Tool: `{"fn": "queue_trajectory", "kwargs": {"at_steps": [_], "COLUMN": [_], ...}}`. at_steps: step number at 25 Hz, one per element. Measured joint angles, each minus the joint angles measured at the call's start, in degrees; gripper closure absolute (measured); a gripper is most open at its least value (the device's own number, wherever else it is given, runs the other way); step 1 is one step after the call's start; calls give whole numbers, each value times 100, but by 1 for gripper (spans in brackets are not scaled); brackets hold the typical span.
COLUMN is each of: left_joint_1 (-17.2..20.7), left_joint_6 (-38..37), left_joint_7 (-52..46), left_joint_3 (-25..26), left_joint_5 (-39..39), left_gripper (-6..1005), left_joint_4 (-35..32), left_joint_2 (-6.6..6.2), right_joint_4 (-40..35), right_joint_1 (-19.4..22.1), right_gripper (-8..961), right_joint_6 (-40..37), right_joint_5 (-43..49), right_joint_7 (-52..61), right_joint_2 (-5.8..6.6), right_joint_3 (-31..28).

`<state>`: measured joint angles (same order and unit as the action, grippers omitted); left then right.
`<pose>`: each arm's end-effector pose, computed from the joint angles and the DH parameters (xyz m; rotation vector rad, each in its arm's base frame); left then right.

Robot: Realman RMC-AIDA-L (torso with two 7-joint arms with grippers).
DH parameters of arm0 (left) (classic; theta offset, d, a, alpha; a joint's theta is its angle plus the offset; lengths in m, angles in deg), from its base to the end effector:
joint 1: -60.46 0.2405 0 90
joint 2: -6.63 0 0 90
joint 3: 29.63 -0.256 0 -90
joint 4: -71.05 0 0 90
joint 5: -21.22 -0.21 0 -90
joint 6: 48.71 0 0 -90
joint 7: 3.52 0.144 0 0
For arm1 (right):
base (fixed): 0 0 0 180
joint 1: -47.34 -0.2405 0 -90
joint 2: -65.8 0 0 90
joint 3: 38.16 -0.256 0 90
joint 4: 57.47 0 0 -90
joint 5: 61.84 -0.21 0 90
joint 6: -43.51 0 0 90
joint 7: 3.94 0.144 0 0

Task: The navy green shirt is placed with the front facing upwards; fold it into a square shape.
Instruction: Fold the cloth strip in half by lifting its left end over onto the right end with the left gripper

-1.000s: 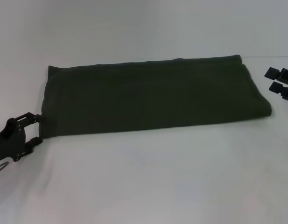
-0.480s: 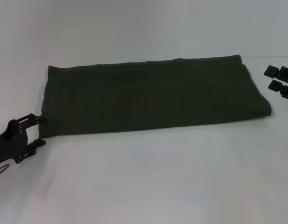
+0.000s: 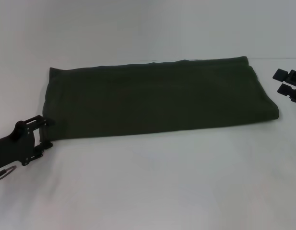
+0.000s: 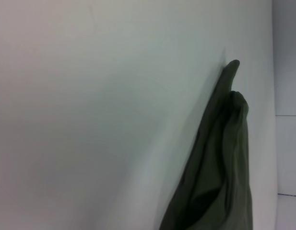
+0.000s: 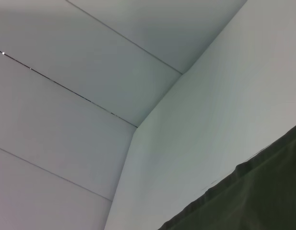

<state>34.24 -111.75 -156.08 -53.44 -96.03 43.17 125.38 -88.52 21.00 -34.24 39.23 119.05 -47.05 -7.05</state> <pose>-0.3650 0.3307 0.0083 -1.1671 -2.3398 -1.0298 0.3228 0.3499 0.0695 -1.8624 1.7050 1.1385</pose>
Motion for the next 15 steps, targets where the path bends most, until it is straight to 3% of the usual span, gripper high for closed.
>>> {"fn": "queue_trajectory", "kwargs": {"at_steps": [13,15], "left_joint_1": [-116,-207], "left_joint_6": [290,139], "left_joint_7": [21,382], "left_joint_3": [-68,-58], "left_joint_5": [65,446], "left_gripper": [298,297], "left_joint_4": [-39,-22], "left_joint_2": [63,70], "right_joint_4": [4,3], "right_joint_1": [-11,-12], "right_gripper": [216,216], "right_joint_6": [6,5], "right_joint_5": [0,1], "right_joint_7": [-11,-14], "right_joint_2": [9,9], "right_joint_3": [0,0]}}
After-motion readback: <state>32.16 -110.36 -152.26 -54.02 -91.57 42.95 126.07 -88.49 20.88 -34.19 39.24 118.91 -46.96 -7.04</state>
